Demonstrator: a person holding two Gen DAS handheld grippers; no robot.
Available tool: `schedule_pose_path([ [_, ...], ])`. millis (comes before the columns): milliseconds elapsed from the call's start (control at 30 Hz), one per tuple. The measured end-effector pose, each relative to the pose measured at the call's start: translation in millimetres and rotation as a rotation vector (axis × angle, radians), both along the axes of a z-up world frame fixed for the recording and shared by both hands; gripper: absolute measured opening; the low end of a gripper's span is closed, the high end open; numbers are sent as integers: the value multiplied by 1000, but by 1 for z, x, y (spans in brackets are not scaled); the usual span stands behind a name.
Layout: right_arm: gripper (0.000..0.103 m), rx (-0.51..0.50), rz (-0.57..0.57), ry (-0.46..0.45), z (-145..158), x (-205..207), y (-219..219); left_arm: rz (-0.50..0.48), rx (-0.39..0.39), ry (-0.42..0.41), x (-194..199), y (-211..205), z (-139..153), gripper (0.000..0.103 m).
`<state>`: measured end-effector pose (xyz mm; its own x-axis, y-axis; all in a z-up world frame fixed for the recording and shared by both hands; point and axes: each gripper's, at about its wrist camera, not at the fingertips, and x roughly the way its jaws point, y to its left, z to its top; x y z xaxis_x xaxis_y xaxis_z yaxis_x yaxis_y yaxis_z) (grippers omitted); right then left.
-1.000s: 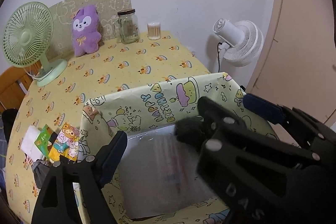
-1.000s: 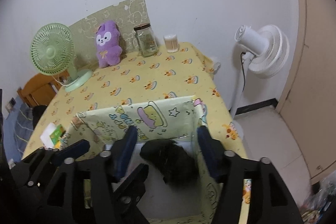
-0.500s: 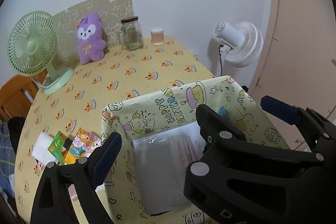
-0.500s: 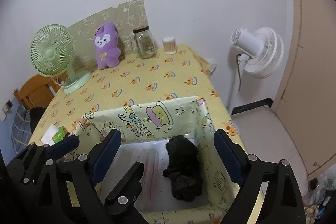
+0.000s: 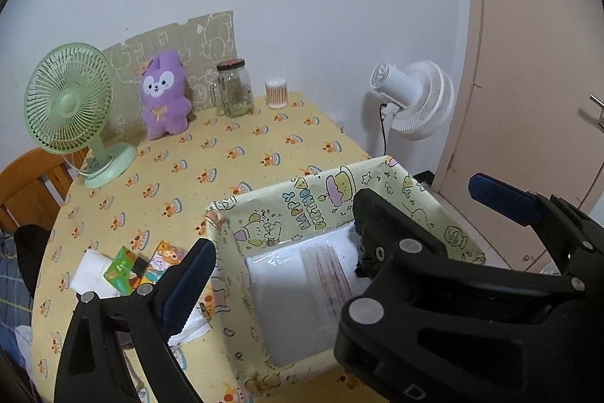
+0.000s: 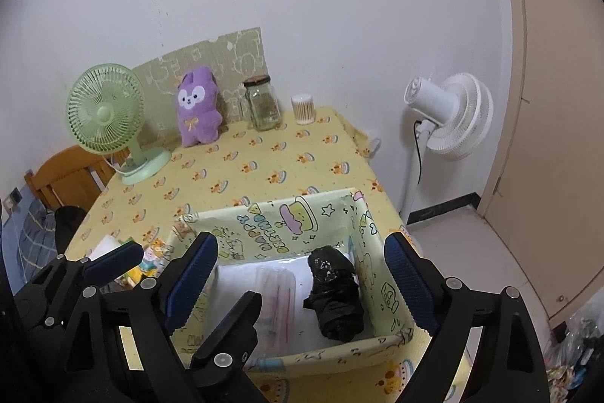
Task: Organize soft objects
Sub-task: 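Move both open tools back toward the remaining items on the table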
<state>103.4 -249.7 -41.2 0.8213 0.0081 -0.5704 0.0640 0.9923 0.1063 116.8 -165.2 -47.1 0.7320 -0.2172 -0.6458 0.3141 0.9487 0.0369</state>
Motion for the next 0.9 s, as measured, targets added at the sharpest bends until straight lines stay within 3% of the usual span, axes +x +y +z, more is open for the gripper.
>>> schedule_pose_path([
  [467,96,-11,-9,-51,24,-28,30,9,-23,-88,-30,29,26,98],
  [900,101,-24,22,-85,31,-37,70,68,-46,-120,-42,70,31,98],
])
